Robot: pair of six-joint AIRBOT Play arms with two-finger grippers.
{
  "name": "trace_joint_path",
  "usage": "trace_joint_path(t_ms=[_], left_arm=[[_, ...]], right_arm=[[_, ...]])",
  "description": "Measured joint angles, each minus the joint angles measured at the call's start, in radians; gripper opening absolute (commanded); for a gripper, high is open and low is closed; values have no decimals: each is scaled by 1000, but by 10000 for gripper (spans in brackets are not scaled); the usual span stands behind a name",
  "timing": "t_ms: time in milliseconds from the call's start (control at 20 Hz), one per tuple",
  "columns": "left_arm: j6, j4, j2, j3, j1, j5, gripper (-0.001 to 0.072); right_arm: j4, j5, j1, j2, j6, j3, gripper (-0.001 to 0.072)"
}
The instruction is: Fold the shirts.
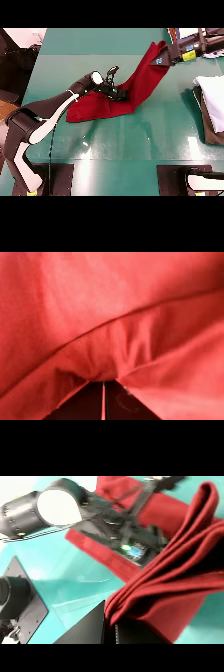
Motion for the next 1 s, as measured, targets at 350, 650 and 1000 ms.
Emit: trace_joint_path(t_ms=[350,650,1000], left_arm=[[-3,18,1,20,10,-38,24],[-3,141,6,143,101,-255,24],[-1,349,192,231,327,-409,25]], right_arm=[[3,-87,127,-7,-28,7,14],[4,-164,196,-18,-53,8,14],[131,-283,323,-130,-162,9,19]])
